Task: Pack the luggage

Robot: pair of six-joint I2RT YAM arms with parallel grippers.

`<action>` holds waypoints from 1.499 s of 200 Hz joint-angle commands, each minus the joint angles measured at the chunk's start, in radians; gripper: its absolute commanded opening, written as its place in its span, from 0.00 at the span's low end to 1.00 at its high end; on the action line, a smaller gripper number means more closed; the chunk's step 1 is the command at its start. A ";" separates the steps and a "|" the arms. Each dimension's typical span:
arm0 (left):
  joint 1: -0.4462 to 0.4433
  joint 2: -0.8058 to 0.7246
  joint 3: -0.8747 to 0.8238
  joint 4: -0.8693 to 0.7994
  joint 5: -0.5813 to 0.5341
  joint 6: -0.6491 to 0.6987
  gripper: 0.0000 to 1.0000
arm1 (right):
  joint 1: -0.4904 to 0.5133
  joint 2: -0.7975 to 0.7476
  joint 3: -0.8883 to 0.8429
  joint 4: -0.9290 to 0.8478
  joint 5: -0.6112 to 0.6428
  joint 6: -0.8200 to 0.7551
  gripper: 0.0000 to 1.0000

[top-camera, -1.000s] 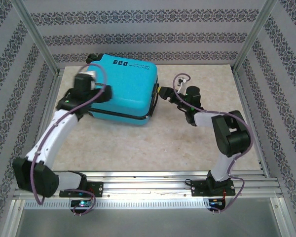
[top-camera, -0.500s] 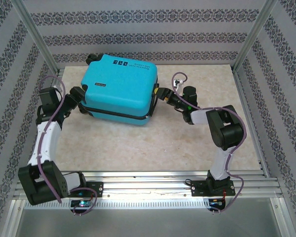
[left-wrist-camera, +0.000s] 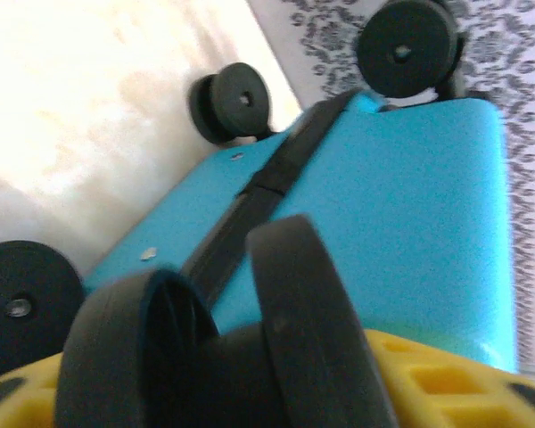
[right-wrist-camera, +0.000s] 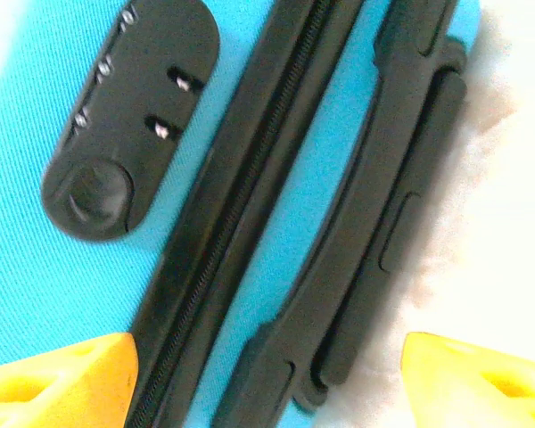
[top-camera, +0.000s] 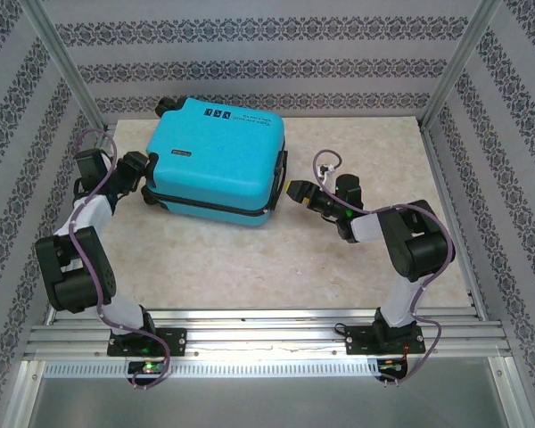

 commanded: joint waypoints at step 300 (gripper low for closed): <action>-0.012 0.252 -0.229 1.312 0.143 -1.081 0.00 | 0.437 -0.136 0.044 -0.373 0.562 -0.582 0.57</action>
